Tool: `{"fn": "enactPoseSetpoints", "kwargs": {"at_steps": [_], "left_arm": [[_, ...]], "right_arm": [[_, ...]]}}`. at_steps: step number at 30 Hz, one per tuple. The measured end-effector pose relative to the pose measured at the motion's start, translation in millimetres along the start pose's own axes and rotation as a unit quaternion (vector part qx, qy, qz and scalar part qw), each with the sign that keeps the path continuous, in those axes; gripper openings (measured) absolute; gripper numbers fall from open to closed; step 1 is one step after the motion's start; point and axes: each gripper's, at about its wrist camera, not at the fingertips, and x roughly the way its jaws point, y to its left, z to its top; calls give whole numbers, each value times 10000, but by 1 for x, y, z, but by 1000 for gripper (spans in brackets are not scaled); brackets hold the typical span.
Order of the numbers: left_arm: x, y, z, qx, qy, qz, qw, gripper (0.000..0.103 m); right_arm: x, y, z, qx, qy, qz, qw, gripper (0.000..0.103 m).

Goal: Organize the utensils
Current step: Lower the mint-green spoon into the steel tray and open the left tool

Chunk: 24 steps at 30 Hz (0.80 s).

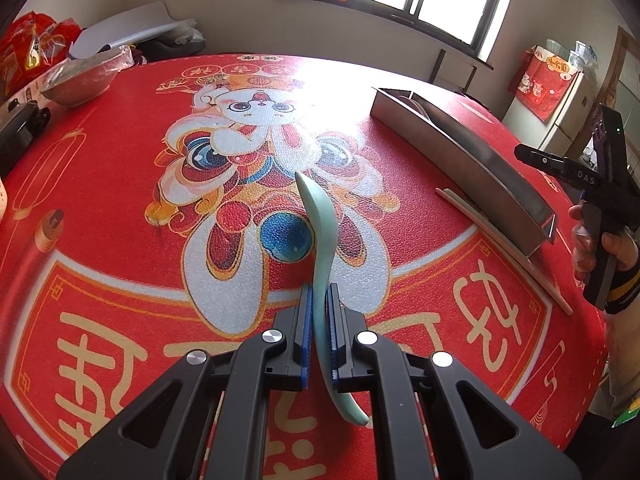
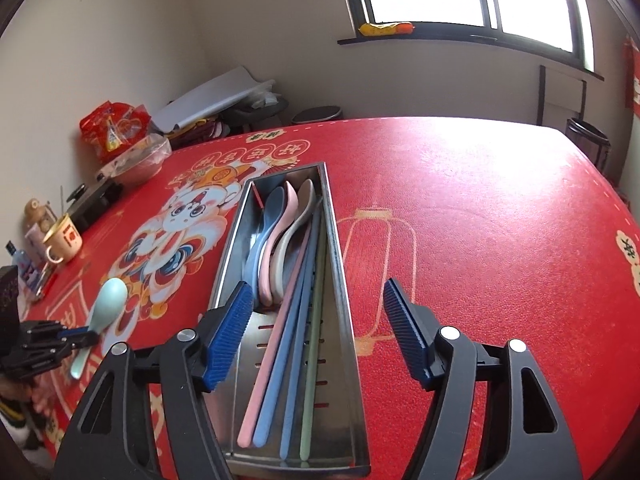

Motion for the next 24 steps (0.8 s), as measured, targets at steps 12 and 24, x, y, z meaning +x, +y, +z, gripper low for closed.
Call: {"fn": "enactPoseSetpoints", "kwargs": {"at_steps": [12,24], "left_arm": [[4,-39,29,121,24,56,9999,7],[40,-120,103,84,-57,-368,9993,7]], "right_arm": [[7,-27,1,517,-9,569,9970,88],[-7,-47,0,972,-126,478,9940,88]]}}
